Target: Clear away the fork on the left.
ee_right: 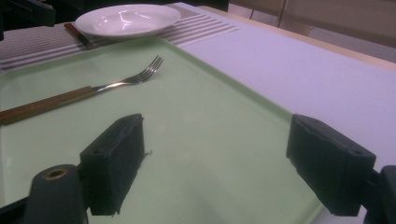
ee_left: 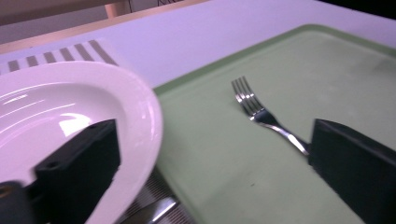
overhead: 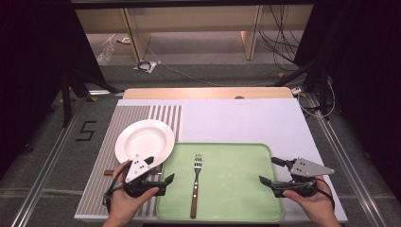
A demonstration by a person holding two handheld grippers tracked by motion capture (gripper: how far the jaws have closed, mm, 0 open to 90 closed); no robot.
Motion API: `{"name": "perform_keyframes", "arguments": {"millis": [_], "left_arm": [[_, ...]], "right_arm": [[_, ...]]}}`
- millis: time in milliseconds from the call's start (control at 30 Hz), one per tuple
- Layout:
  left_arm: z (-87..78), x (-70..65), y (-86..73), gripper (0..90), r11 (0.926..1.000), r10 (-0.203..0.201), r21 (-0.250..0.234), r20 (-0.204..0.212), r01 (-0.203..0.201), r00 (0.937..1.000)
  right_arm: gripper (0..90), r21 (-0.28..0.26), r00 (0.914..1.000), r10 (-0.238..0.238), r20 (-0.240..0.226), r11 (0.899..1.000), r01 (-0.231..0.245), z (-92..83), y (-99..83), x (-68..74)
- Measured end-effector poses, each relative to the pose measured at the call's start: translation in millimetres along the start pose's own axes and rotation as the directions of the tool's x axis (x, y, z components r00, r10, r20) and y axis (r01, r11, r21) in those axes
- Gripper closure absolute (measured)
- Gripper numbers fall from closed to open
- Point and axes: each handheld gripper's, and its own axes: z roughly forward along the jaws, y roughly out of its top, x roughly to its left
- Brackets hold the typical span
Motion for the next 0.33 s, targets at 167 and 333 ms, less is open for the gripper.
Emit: {"name": "perform_keyframes", "arguments": {"millis": [167, 333], "left_arm": [[-1.9, 13.2, -6.7, 0.0, 0.9993, -0.035, 0.016, -0.035, 0.035, 0.9988], [-0.3, 14.4, -7.6, 0.0, 0.9996, -0.027, 0.013, -0.028, 0.027, 0.9993]], "right_arm": [[20.3, 0.006, 1.0000, -0.005, 0.001, 1.000, 0.005, 0.6, -0.6, -0.5], [20.3, -0.001, 1.0000, -0.001, 0.002, 1.000, 0.001, 0.5, -1.3, -1.0]]}}
